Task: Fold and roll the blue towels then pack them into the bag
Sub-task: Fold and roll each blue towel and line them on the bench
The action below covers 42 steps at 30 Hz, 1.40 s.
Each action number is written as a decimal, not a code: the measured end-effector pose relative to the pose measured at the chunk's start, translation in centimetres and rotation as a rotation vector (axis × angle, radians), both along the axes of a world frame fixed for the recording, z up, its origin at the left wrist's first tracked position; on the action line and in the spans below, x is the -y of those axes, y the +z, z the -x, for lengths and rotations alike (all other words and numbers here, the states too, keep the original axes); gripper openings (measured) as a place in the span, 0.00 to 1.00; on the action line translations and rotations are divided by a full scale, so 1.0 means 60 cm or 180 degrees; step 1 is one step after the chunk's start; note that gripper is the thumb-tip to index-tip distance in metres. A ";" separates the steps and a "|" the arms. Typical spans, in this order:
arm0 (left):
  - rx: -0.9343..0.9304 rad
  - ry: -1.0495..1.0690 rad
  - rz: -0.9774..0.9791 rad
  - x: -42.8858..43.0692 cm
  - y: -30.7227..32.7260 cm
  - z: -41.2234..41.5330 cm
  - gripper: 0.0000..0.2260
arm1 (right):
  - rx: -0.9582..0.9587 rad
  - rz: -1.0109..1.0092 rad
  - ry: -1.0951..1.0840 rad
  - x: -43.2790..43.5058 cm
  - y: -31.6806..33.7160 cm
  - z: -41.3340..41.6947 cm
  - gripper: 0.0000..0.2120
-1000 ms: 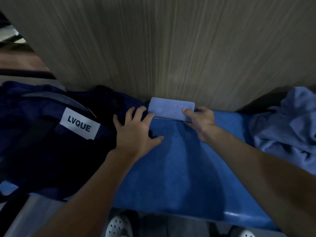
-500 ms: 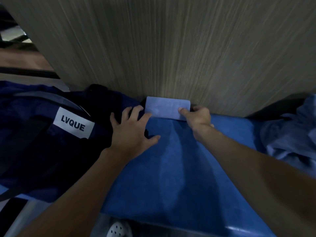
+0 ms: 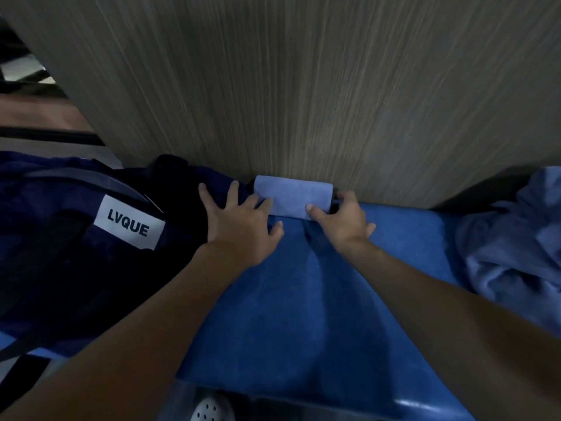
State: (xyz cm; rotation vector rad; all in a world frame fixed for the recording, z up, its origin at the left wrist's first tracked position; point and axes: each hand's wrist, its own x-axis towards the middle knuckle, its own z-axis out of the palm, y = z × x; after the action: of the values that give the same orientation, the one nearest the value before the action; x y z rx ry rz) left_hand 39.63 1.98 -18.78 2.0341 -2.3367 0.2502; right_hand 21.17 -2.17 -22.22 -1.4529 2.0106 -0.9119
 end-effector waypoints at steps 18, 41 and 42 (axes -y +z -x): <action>-0.0350 -0.0246 -0.0058 0.000 0.064 0.078 0.21 | 0.0352 0.0113 0.0125 -0.050 0.059 0.062 0.22; -0.2079 -0.1690 0.0021 -0.109 0.216 0.623 0.15 | -0.0735 0.0626 -0.0942 -0.303 0.270 0.560 0.26; -0.2088 -0.1603 0.0057 -0.106 0.215 0.630 0.11 | -0.0754 0.0585 -0.0861 -0.298 0.266 0.567 0.21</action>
State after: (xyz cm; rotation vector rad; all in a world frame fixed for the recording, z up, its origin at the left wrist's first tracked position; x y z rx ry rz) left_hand 1.82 8.33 -5.91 1.1815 -2.2583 -0.3550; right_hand -12.85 15.73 -6.26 -1.4660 2.3963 -1.1049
